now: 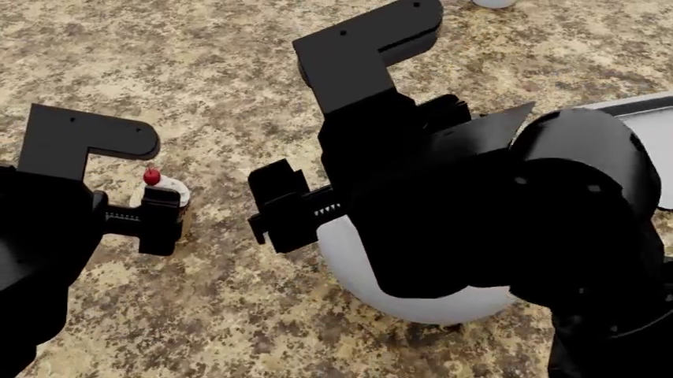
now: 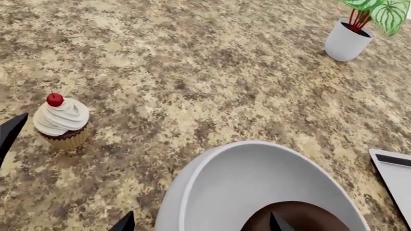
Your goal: Pick up the bowl with donut and place it on the tray. Pick up the cupcake and place it on the tray.
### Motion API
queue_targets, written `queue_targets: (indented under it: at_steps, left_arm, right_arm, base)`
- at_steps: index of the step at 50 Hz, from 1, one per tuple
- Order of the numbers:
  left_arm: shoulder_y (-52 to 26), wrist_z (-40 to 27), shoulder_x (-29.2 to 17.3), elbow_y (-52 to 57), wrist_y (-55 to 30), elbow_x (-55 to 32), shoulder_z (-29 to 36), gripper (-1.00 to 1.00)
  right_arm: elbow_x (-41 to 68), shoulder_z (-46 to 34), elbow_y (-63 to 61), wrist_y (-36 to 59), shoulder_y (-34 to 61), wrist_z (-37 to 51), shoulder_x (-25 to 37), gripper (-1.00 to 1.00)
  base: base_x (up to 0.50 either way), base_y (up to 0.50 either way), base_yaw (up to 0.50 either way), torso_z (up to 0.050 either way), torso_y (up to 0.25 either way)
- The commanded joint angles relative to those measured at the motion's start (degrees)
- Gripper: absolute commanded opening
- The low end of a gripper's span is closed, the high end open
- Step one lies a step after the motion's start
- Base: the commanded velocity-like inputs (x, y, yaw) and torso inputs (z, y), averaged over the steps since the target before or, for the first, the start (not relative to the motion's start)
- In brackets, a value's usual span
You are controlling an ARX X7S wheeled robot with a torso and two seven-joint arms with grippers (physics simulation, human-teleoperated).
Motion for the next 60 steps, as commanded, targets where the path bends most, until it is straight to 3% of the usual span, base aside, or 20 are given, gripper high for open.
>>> queue_targets:
  at_steps: [1,22,51,52,60]
  left_arm:
    - [0.44,1.51,0.67,-3.24,3.18,-0.56,-0.32,1.0]
    - [0.59,1.1,0.54,-5.59,5.05,-1.02,-0.21,1.0]
    - [0.81,0.82,0.72,-9.15,8.35,-1.59,1.17,1.0]
    - [0.78,0.87,0.73,-9.52,8.64,-1.6,1.2,1.0]
    - [0.05,0.78,0.81,-10.46,8.8,-1.81,1.47,1.0]
  right_arm:
    - [-9.42,-3.81,5.69,-5.89,-2.03,-9.42,-0.74,1.0]
    - [-12.79,-11.19,12.72,-1.93,-2.92,-11.68,-2.23,1.0]
    - [-14.74,-15.51,13.45,-6.24,-3.97,-23.67,-2.85,1.0]
    - [-14.56,-15.21,13.48,-6.53,-4.1,-23.74,-2.75,-1.0]
    - [-13.95,-14.84,11.93,-6.97,-4.34,-23.91,-2.13,-1.0]
  base:
    - [0.0,0.0,0.0,0.0,0.0]
    - [0.0,0.0,0.0,0.0,0.0]
    - [0.0,0.0,0.0,0.0,0.0]
    - [0.0,0.0,0.0,0.0,0.0]
    - [0.0,0.0,0.0,0.0,0.0]
